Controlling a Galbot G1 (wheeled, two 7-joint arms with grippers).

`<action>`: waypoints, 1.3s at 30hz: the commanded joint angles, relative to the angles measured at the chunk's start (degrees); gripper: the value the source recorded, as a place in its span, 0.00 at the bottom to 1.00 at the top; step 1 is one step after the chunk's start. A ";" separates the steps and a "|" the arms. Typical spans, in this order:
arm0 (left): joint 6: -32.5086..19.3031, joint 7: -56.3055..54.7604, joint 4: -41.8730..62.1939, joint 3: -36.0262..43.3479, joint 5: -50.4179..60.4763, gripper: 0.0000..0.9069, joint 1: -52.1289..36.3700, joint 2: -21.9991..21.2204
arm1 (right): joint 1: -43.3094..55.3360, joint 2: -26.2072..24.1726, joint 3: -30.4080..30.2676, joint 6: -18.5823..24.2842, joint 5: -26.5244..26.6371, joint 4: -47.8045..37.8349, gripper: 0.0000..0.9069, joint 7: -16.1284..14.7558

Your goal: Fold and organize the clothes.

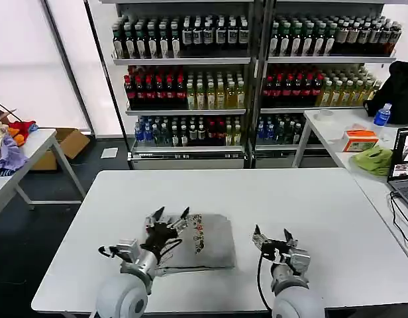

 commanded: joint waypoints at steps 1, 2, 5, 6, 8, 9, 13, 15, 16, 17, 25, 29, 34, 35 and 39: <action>-0.54 -2.76 -2.66 -10.50 2.68 1.00 5.59 0.08 | 6.57 2.17 -9.29 -0.97 7.71 -5.90 1.00 1.65; -0.56 -2.93 -2.70 -10.86 2.73 1.00 5.88 -0.01 | 6.96 2.66 -9.90 -0.80 7.70 -6.77 1.00 1.77; -0.65 -2.98 -3.33 -12.00 3.12 1.00 7.20 -0.30 | 7.90 3.62 -11.40 -0.69 7.75 -8.60 0.99 1.67; -0.67 -2.99 -3.34 -12.21 3.20 1.00 7.66 -0.38 | 8.07 3.83 -11.57 -0.69 7.81 -8.94 0.97 1.70; -0.82 -3.03 -3.23 -12.56 3.86 1.00 8.24 -0.51 | 8.78 4.31 -12.01 -0.70 8.06 -11.24 0.88 2.03; -0.84 -3.05 -3.22 -12.66 4.00 1.00 8.39 -0.58 | 9.22 4.76 -12.23 -0.70 8.19 -12.35 0.87 2.26; -0.76 -3.13 -3.58 -13.30 4.06 1.00 8.98 -0.76 | 9.58 5.67 -12.87 -0.63 8.26 -14.03 0.80 2.67; -0.76 -3.19 -3.43 -13.56 4.04 1.00 9.13 -0.79 | 9.62 6.03 -12.87 -0.54 8.20 -14.86 0.78 2.91; -0.78 -3.21 -3.28 -13.69 4.00 1.00 9.17 -0.80 | 9.63 6.12 -12.84 -0.45 8.15 -15.03 0.78 2.91; -0.81 -3.20 -3.15 -13.78 4.00 1.00 9.19 -0.77 | 9.63 6.21 -12.79 -0.20 8.09 -15.59 0.78 2.93; -0.62 -3.22 -2.53 -13.46 3.95 1.00 9.02 -0.72 | 8.91 6.31 -12.61 0.60 6.19 -16.35 0.00 1.79; -0.53 -3.28 -1.98 -13.12 3.95 1.00 8.88 -0.80 | 8.12 5.68 -12.54 1.25 4.59 -15.12 0.00 0.79; -0.33 -3.50 -2.12 -12.87 3.85 1.00 8.76 -0.83 | 7.75 3.30 -12.26 1.18 2.74 -12.66 0.00 0.77; -0.33 -3.56 -2.23 -12.88 3.85 1.00 8.82 -0.85 | 7.69 2.21 -12.18 1.19 2.15 -11.82 0.00 0.77; -0.32 -3.63 -2.88 -13.10 3.72 1.00 9.16 -1.07 | 7.66 -0.19 -11.36 0.69 1.30 -8.87 0.00 0.69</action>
